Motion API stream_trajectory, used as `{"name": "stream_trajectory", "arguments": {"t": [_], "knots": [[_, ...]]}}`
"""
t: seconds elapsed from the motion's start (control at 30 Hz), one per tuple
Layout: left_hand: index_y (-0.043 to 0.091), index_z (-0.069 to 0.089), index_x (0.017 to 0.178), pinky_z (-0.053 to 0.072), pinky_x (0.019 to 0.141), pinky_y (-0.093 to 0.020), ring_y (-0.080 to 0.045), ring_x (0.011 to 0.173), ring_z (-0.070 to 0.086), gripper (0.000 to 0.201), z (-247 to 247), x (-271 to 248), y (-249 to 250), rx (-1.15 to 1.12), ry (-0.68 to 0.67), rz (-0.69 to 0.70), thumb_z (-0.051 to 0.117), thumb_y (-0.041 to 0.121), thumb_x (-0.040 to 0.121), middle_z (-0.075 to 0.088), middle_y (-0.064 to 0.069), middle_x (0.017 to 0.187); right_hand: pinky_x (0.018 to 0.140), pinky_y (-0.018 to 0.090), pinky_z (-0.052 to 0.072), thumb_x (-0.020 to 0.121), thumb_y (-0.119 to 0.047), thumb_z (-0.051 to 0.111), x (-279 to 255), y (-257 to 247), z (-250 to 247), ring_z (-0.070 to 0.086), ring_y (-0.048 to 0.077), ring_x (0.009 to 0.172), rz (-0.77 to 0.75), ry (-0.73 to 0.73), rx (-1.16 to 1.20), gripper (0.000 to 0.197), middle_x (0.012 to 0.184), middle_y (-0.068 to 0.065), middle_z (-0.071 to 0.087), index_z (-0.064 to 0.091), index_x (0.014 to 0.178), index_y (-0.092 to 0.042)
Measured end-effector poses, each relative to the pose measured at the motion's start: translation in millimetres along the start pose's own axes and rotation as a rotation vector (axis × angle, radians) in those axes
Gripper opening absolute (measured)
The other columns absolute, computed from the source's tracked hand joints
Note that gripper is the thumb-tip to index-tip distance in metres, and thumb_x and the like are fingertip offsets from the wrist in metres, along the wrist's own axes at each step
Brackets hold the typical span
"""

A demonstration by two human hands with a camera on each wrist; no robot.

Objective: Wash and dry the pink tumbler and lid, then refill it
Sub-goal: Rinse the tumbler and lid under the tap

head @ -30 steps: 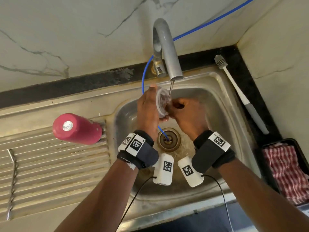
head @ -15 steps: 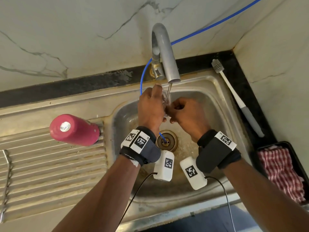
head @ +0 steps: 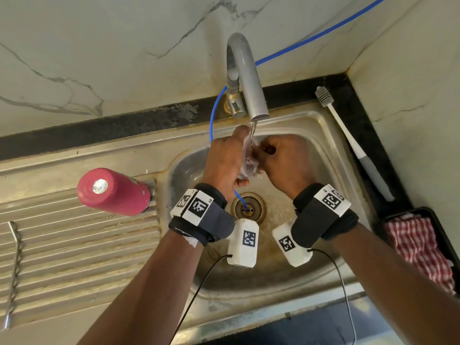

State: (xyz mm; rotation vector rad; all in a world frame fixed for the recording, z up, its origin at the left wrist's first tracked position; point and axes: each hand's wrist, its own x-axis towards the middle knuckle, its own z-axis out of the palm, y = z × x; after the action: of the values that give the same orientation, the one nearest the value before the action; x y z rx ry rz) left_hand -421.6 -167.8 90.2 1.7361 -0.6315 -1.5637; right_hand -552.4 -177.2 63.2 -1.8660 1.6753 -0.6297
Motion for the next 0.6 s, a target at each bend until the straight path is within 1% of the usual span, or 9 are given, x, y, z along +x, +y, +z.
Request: {"name": "stream_trajectory", "arguments": {"t": [0.1, 0.13, 0.17, 0.2, 0.27, 0.33, 0.43, 0.5, 0.6], "knots": [[0.024, 0.069, 0.108, 0.063, 0.078, -0.040, -0.024, 0.093, 0.074, 0.036, 3.5, -4.9, -4.1, -0.035, -0.022, 0.047, 0.056, 0.058, 0.103, 0.076, -0.008, 0.107, 0.057, 0.025, 0.045, 0.096, -0.018, 0.064, -3.0, 0.7, 8.2, 0.060, 0.023, 0.062, 0.122, -0.031, 0.120, 0.026, 0.067, 0.011, 0.068, 0.074, 0.075, -0.004], [0.025, 0.070, 0.103, 0.063, 0.079, -0.042, -0.023, 0.091, 0.074, 0.035, 5.1, -5.9, -6.6, -0.028, 0.008, 0.086, 0.056, 0.057, 0.104, 0.076, -0.008, 0.103, 0.065, 0.038, 0.053, 0.094, -0.016, 0.064, -3.9, 0.9, 11.2, 0.064, 0.030, 0.068, 0.162, -0.044, 0.185, 0.024, 0.070, 0.012, 0.069, 0.073, 0.076, -0.005], [0.026, 0.069, 0.095, 0.064, 0.080, -0.046, -0.025, 0.088, 0.074, 0.035, 6.4, -6.7, -8.2, -0.020, 0.046, 0.128, 0.056, 0.056, 0.104, 0.076, -0.009, 0.099, 0.068, 0.048, 0.054, 0.092, -0.015, 0.064, -5.5, 0.0, 13.3, 0.066, 0.032, 0.070, 0.187, -0.059, 0.237, 0.020, 0.070, 0.011, 0.071, 0.073, 0.075, -0.007], [0.026, 0.068, 0.086, 0.064, 0.083, -0.051, -0.030, 0.087, 0.074, 0.038, 6.6, -7.0, -9.1, -0.019, 0.083, 0.164, 0.056, 0.056, 0.105, 0.075, -0.013, 0.094, 0.069, 0.052, 0.055, 0.090, -0.014, 0.065, -7.7, -1.3, 14.4, 0.068, 0.031, 0.071, 0.203, -0.079, 0.277, 0.017, 0.070, 0.007, 0.072, 0.074, 0.075, -0.010], [0.025, 0.063, 0.074, 0.063, 0.087, -0.060, -0.043, 0.094, 0.073, 0.043, 4.7, -7.7, -8.2, -0.033, 0.140, 0.178, 0.056, 0.053, 0.106, 0.074, -0.023, 0.091, 0.074, 0.052, 0.059, 0.089, -0.015, 0.071, -11.1, -2.3, 12.8, 0.072, 0.023, 0.072, 0.217, -0.118, 0.325, 0.012, 0.072, 0.002, 0.075, 0.077, 0.078, -0.015], [0.020, 0.065, 0.074, 0.063, 0.081, -0.060, -0.044, 0.094, 0.073, 0.043, 2.4, -5.5, -8.2, -0.027, 0.143, 0.156, 0.056, 0.048, 0.105, 0.074, -0.024, 0.090, 0.078, 0.047, 0.061, 0.090, -0.021, 0.077, -10.4, 0.1, 5.1, 0.074, 0.017, 0.071, 0.218, -0.163, 0.320, 0.009, 0.072, -0.001, 0.077, 0.080, 0.082, -0.017], [0.013, 0.069, 0.086, 0.062, 0.058, -0.038, -0.034, 0.085, 0.078, 0.040, 1.3, -3.4, -9.2, -0.001, 0.099, 0.083, 0.054, 0.045, 0.105, 0.077, -0.018, 0.093, 0.068, 0.033, 0.059, 0.091, -0.035, 0.078, -0.3, 2.8, -9.0, 0.070, 0.007, 0.058, 0.102, -0.185, 0.099, 0.022, 0.062, -0.005, 0.074, 0.081, 0.081, -0.016], [0.016, 0.067, 0.087, 0.059, 0.054, -0.033, -0.034, 0.084, 0.079, 0.036, 2.7, -5.0, -8.8, -0.016, 0.074, 0.028, 0.054, 0.043, 0.106, 0.079, -0.016, 0.093, 0.065, 0.031, 0.058, 0.090, -0.042, 0.078, 8.9, 3.1, -16.9, 0.067, 0.004, 0.053, -0.016, -0.143, -0.010, 0.026, 0.060, -0.007, 0.072, 0.082, 0.080, -0.018], [0.016, 0.066, 0.091, 0.054, 0.049, -0.029, -0.038, 0.084, 0.079, 0.032, 4.8, -3.9, -6.3, -0.007, 0.053, 0.022, 0.052, 0.041, 0.106, 0.079, -0.018, 0.095, 0.067, 0.036, 0.058, 0.092, -0.043, 0.074, 15.4, 4.8, -19.7, 0.066, 0.006, 0.057, -0.146, -0.105, -0.058, 0.030, 0.067, -0.003, 0.074, 0.082, 0.087, -0.015]]}}
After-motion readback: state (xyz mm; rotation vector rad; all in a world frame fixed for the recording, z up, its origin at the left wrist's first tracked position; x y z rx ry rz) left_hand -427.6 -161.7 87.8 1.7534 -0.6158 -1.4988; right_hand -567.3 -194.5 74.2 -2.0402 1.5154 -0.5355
